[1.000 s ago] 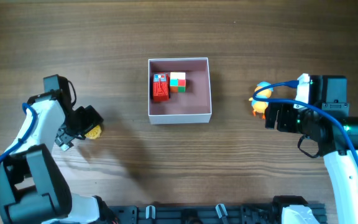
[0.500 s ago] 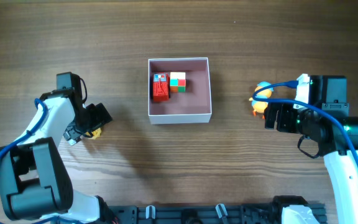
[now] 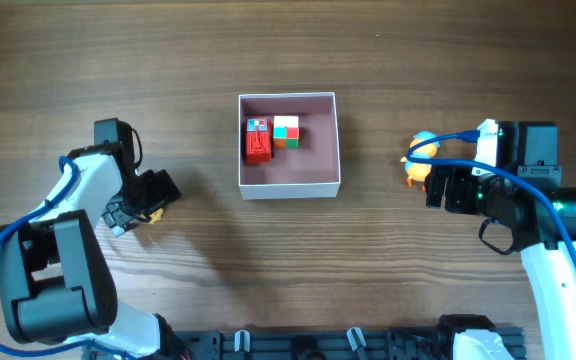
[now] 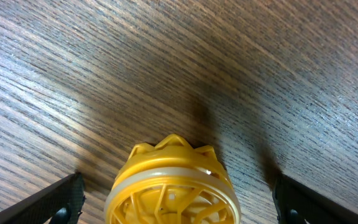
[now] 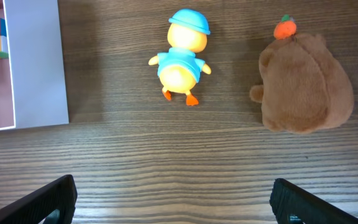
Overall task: Pack container
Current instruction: 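Move the left gripper to the yellow round toy and grasp it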
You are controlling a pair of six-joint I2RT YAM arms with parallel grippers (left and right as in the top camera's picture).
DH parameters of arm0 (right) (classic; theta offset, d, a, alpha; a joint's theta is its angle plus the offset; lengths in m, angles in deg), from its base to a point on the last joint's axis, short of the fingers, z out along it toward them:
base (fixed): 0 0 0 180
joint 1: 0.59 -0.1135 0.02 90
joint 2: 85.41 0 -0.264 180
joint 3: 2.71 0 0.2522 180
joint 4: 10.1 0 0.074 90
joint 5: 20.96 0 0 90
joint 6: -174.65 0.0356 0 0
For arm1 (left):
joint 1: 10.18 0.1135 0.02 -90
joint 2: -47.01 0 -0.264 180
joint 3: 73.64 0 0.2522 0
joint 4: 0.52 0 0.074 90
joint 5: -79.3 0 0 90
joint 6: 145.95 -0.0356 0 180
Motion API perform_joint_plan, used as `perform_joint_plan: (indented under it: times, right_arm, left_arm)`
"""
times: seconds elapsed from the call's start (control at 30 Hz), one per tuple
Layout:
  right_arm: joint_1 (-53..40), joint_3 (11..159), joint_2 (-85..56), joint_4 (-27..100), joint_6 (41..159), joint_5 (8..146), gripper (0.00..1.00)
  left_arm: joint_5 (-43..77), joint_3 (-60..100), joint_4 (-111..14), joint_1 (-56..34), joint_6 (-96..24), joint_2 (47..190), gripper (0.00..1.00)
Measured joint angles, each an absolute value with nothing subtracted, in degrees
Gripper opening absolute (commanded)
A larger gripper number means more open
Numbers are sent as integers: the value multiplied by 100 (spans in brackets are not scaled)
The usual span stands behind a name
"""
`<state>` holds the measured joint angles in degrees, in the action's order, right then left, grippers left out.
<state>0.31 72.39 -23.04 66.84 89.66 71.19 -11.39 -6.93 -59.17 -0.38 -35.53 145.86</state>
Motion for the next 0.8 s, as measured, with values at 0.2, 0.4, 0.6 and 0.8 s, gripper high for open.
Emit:
perform_joint_plan:
  times: [0.2,0.4,0.6,0.8]
  right_arm:
    - [31,7239,-2304,6686,8966,7119,100]
    - [31,7239,-2304,6686,8964,7119,100]
    - [31,7239,-2304,6686,8964,7119,100]
    - [31,7239,-2307,6686,8966,7119,100]
  left_arm:
    - [-1082,-693,-5923,-38,-3555,14592,76]
    - [-1078,-693,-5945,-38,-3575,14592,54]
    - [-1069,-691,-5952,-38,-3575,14594,44]
    - [-1078,-658,-6030,-38,-3570,14605,18]
